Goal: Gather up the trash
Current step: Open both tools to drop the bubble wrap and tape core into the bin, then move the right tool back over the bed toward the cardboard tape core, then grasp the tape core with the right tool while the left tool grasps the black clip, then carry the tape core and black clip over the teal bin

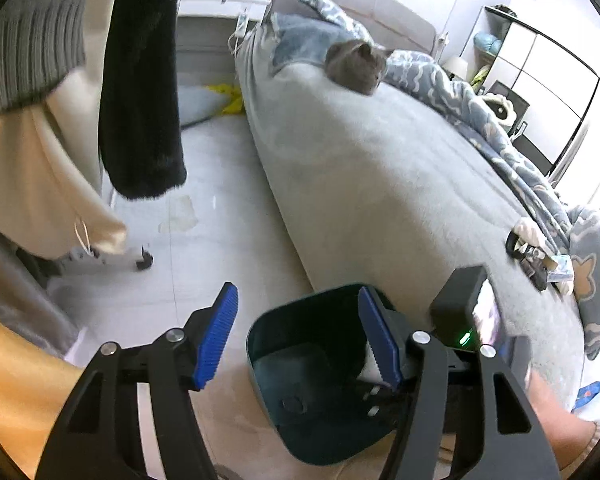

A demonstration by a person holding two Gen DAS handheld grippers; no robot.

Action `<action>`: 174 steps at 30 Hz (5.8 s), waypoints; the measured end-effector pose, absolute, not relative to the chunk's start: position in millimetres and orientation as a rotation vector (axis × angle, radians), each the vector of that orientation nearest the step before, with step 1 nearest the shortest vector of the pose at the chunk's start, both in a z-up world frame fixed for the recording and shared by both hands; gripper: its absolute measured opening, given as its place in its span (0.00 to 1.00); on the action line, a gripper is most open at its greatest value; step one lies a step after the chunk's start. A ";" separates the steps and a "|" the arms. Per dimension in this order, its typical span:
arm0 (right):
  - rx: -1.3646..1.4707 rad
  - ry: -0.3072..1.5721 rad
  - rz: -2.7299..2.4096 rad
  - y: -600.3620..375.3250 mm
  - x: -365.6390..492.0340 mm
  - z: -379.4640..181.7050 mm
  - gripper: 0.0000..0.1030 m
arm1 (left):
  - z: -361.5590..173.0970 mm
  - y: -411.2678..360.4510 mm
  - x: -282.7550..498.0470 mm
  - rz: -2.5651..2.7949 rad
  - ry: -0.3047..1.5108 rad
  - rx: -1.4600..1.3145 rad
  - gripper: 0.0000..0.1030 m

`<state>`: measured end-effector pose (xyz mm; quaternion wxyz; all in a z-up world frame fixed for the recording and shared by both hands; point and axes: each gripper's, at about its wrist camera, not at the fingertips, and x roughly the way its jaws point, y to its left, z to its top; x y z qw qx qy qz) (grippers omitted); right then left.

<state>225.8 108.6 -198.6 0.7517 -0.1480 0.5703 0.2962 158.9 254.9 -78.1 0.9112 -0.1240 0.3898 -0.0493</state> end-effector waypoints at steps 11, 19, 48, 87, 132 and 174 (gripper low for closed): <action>-0.294 1.181 0.650 107.5 220.4 -176.2 0.79 | -38.9 229.1 150.5 -0.171 0.669 -0.206 0.63; -0.279 1.070 0.649 82.3 216.2 -138.8 0.79 | -19.2 206.7 152.8 -0.182 0.620 -0.200 0.65; -0.148 0.788 0.401 -121.4 237.9 -48.1 0.80 | -20.5 79.9 192.1 -0.322 0.653 -0.139 0.73; -0.084 0.926 0.395 -213.1 283.6 -83.7 0.51 | -77.1 -31.8 255.6 -0.458 0.853 0.013 0.71; -0.026 0.790 0.444 -237.7 299.0 -53.7 0.42 | -102.5 -68.0 295.3 -0.449 0.882 0.020 0.21; -0.046 0.797 0.580 -105.0 209.8 -45.3 0.42 | -110.9 63.9 202.0 -0.217 1.010 -0.069 0.21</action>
